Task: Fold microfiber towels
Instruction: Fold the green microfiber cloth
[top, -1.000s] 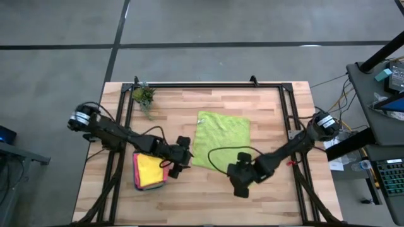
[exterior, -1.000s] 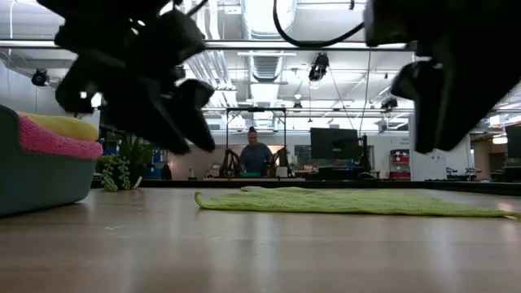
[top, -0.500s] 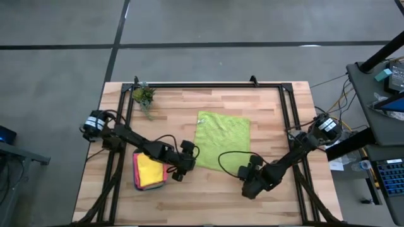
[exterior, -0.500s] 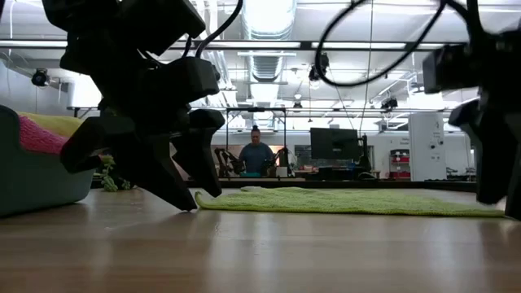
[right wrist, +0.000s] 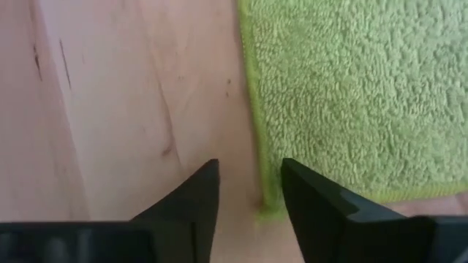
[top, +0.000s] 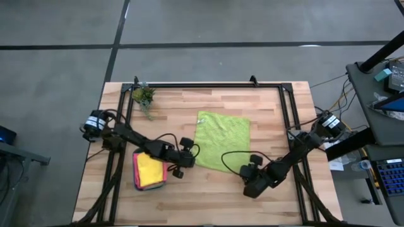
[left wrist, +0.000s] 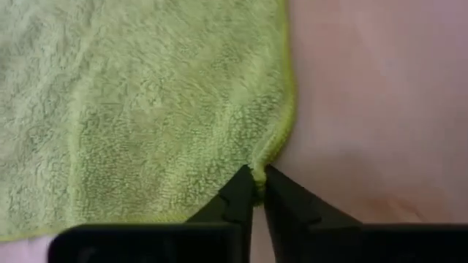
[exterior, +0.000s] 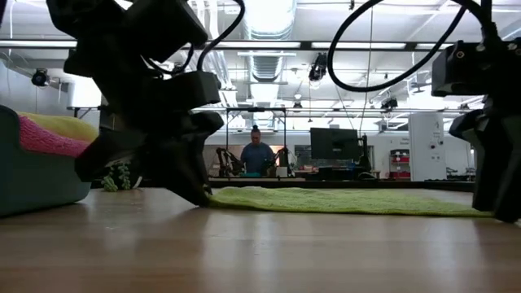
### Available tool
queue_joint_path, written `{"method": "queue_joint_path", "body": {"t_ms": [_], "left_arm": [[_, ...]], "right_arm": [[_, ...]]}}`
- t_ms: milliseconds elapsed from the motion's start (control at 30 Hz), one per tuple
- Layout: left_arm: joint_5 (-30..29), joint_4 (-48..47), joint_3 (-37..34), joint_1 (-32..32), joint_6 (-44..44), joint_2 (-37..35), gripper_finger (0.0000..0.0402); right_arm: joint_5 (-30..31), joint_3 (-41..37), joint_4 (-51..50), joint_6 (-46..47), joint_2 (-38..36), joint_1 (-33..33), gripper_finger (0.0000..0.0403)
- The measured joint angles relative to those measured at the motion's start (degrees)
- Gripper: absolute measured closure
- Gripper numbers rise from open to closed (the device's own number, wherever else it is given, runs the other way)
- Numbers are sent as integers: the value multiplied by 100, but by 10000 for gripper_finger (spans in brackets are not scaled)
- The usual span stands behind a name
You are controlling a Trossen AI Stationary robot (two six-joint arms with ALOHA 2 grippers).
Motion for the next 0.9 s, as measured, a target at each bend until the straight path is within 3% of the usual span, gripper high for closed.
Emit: {"method": "queue_joint_path", "body": {"t_ms": [333,600,900], "left_arm": [[59,104,92,109,469,-88,400],[311,-280,139,104,534,-956,401],[1246,-616,120,-170,-200,-1662,401]], "right_arm": [[377,-77,135,-317,10,-202,383],[376,189,-183,-432,-268,-150,394],[291,1376,-1383,-43,-343,223,394]]}}
